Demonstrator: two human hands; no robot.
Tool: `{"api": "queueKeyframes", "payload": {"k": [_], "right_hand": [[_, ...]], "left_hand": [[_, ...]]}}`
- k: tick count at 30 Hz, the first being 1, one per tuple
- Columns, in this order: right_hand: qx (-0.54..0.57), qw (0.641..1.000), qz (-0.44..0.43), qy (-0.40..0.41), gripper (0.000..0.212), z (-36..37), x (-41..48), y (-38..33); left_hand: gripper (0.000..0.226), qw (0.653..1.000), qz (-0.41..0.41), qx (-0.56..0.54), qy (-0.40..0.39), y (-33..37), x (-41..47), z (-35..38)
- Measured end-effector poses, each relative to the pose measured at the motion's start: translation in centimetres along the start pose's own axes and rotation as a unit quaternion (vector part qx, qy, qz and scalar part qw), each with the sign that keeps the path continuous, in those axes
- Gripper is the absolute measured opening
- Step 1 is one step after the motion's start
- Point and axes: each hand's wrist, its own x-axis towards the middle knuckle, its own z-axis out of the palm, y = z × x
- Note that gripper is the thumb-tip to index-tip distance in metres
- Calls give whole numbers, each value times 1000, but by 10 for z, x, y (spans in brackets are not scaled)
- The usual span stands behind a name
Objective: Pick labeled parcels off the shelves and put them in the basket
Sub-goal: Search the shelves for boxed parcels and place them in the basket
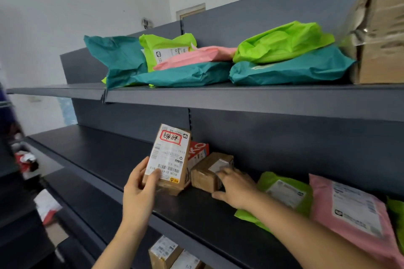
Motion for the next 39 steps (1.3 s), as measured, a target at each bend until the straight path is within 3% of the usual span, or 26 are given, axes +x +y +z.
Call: {"api": "queueKeyframes", "payload": {"k": [7, 12, 14, 18, 23, 27, 32, 34, 36, 39], "right_hand": [[23, 1000, 2, 11, 78, 11, 44, -16], [-12, 998, 23, -50, 80, 21, 55, -17], [-9, 999, 46, -21, 74, 23, 47, -19], [39, 988, 140, 47, 58, 19, 25, -22], [97, 936, 309, 141, 82, 15, 6, -30], [74, 910, 387, 131, 107, 16, 7, -48], [95, 879, 453, 115, 107, 31, 11, -54], [144, 872, 449, 130, 107, 34, 10, -51], [155, 887, 414, 132, 113, 32, 4, -50], [53, 930, 325, 163, 119, 26, -11, -61]], "left_hand": [[37, 1000, 6, -3, -1, -1, 15, -11], [36, 1000, 10, -17, -17, -2, 34, -23], [35, 999, 13, -26, -39, -3, 43, -26], [35, 996, 8, -38, -83, -10, 62, -26], [37, 990, 9, -55, -129, -15, 76, -21], [39, 984, 9, -71, -163, -16, 85, -19], [40, 978, 4, -87, -190, -21, 92, -22], [40, 977, -1, -94, -193, -25, 95, -24], [40, 977, -4, -99, -190, -28, 98, -25], [38, 975, -10, -109, -192, -30, 101, -27]]}}
